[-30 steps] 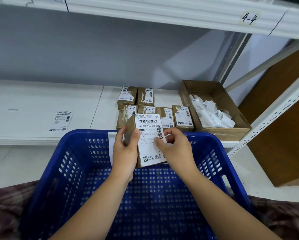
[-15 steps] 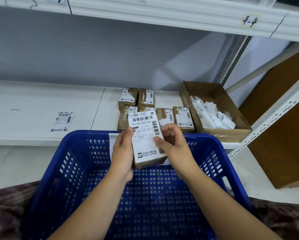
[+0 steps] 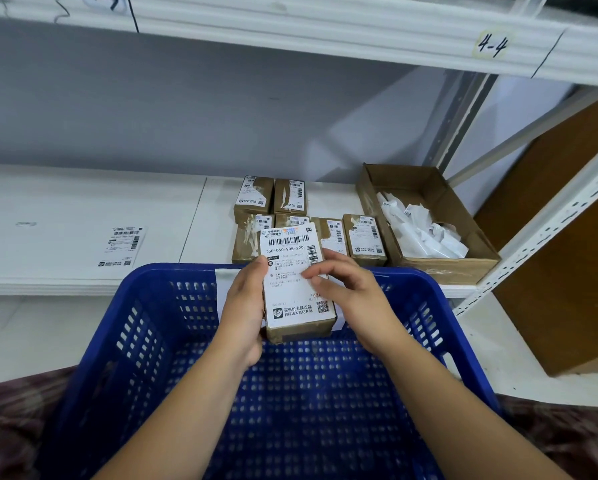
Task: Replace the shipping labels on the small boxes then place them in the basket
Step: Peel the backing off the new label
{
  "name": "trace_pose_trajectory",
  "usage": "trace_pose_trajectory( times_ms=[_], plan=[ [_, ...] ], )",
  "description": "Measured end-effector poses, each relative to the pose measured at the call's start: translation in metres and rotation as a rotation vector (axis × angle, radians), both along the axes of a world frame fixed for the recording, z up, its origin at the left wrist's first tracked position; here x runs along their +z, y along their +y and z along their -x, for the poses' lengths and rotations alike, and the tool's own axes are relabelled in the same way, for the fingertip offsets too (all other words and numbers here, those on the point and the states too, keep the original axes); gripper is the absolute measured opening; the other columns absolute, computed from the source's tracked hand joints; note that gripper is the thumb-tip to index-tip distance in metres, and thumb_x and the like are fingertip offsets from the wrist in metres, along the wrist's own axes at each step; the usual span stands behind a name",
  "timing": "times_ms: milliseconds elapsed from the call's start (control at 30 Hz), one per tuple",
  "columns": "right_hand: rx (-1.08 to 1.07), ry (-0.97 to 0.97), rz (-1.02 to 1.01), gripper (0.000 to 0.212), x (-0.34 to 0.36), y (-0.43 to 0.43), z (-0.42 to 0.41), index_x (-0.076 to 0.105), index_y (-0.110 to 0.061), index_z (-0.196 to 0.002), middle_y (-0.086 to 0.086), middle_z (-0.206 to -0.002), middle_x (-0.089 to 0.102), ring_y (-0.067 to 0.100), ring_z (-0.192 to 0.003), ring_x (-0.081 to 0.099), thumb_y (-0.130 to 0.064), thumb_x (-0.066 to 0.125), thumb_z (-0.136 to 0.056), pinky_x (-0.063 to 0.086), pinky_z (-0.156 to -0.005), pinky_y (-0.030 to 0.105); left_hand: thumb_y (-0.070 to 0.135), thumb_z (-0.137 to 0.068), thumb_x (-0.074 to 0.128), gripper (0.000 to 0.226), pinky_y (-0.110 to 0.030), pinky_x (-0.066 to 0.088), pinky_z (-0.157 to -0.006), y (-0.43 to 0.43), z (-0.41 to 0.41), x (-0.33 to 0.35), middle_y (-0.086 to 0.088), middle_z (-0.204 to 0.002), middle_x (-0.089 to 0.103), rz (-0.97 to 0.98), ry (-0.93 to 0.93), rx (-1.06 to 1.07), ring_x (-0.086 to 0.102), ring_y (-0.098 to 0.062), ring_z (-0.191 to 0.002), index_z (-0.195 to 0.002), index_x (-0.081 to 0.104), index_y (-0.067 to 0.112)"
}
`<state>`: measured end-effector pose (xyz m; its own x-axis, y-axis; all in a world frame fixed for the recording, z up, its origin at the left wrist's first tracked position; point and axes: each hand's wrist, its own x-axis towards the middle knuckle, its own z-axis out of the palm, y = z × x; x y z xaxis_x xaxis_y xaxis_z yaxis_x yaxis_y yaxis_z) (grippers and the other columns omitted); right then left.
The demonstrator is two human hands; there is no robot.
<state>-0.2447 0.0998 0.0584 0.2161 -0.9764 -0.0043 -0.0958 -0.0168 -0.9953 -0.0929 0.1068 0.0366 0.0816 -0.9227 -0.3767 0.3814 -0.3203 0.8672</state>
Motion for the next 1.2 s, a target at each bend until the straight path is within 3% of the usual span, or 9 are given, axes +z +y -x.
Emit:
trace_pose_trajectory(
  times_ms=[133, 300, 433, 533, 633, 800, 900, 1033, 1200],
  plan=[
    [-0.007, -0.014, 0.015, 0.029, 0.004, -0.002, 0.002, 0.071, -0.035, -0.102, -0.004, -0.138, 0.048, 0.007, -0.128, 0.047, -0.009, 0.063, -0.092, 0.050, -0.090, 0.017, 0.048, -0.096, 0.041, 0.035, -0.050, 0.053, -0.089, -0.002, 0.000, 0.004, -0.003, -0.104, 0.073, 0.003, -0.014, -0.046, 0.070, -0.025, -0.094, -0.117, 0.061, 0.028],
    [-0.029, -0.049, -0.030, 0.036, -0.003, -0.008, 0.006, 0.063, -0.047, -0.114, 0.003, -0.137, 0.053, 0.022, -0.122, 0.056, -0.022, 0.066, -0.088, 0.055, -0.093, 0.039, 0.049, -0.096, 0.042, 0.036, -0.050, 0.051, -0.091, 0.001, 0.005, 0.000, -0.003, -0.105, 0.072, 0.002, -0.050, -0.118, 0.069, -0.024, -0.096, -0.118, 0.060, 0.027],
    [0.031, -0.060, -0.071, 0.046, -0.003, -0.007, 0.010, 0.054, -0.056, -0.115, 0.000, -0.136, 0.055, 0.021, -0.115, 0.062, -0.016, 0.061, -0.094, 0.058, -0.084, 0.037, 0.047, -0.096, 0.044, 0.035, -0.051, 0.051, -0.091, 0.004, 0.007, -0.003, -0.003, -0.106, 0.072, 0.021, -0.084, -0.137, 0.069, -0.024, -0.098, -0.120, 0.059, 0.027],
    [0.063, -0.039, -0.103, 0.068, -0.002, -0.007, 0.011, 0.030, -0.062, -0.130, -0.013, -0.130, 0.058, 0.014, -0.110, 0.066, -0.015, 0.063, -0.093, 0.058, -0.087, 0.037, 0.046, -0.093, 0.048, 0.036, -0.052, 0.052, -0.088, 0.004, 0.009, -0.003, -0.003, -0.106, 0.071, 0.056, -0.097, -0.108, 0.069, -0.023, -0.096, -0.123, 0.054, 0.027],
    [0.036, -0.117, -0.222, 0.092, -0.009, -0.011, 0.014, 0.006, -0.053, -0.147, -0.006, -0.133, 0.059, 0.016, -0.110, 0.067, -0.020, 0.069, -0.089, 0.053, -0.097, 0.045, 0.044, -0.093, 0.049, 0.024, -0.050, 0.053, -0.088, 0.005, 0.014, -0.002, -0.003, -0.102, 0.071, 0.051, -0.074, -0.053, 0.068, -0.022, -0.095, -0.114, 0.050, 0.031],
    [0.134, -0.083, -0.307, 0.068, -0.010, -0.008, 0.014, 0.035, -0.035, -0.143, -0.008, -0.120, 0.069, 0.014, -0.109, 0.067, -0.030, 0.072, -0.086, 0.052, -0.098, 0.041, 0.041, -0.094, 0.048, 0.031, -0.052, 0.052, -0.089, 0.004, 0.008, 0.005, 0.000, -0.104, 0.070, 0.061, -0.092, -0.077, 0.068, -0.022, -0.093, -0.125, 0.044, 0.037],
    [0.207, -0.086, -0.325, 0.080, -0.013, -0.006, 0.011, 0.029, -0.036, -0.148, -0.005, -0.126, 0.067, 0.019, -0.113, 0.066, -0.031, 0.072, -0.080, 0.046, -0.104, 0.049, 0.041, -0.088, 0.058, 0.041, -0.049, 0.052, -0.089, 0.001, -0.001, 0.010, 0.000, -0.100, 0.073, 0.092, -0.129, -0.156, 0.070, -0.022, -0.092, -0.126, 0.046, 0.034],
    [0.246, -0.064, -0.322, 0.090, -0.017, -0.004, 0.005, 0.020, -0.036, -0.152, -0.004, -0.129, 0.065, 0.019, -0.114, 0.065, -0.027, 0.072, -0.079, 0.047, -0.103, 0.048, 0.041, -0.076, 0.067, 0.048, -0.054, 0.049, -0.092, 0.001, -0.006, 0.012, -0.007, -0.103, 0.073, 0.058, -0.113, -0.157, 0.069, -0.028, -0.095, -0.119, 0.057, 0.023],
    [0.255, -0.035, -0.328, 0.084, -0.020, -0.001, 0.003, 0.024, -0.038, -0.150, -0.003, -0.125, 0.068, 0.020, -0.110, 0.067, -0.020, 0.073, -0.084, 0.051, -0.099, 0.045, 0.058, -0.092, 0.043, 0.051, -0.051, 0.051, -0.090, 0.000, -0.006, 0.012, -0.011, -0.096, 0.073, -0.088, -0.103, -0.120, 0.070, -0.031, -0.089, -0.106, 0.069, 0.017]
  ],
)
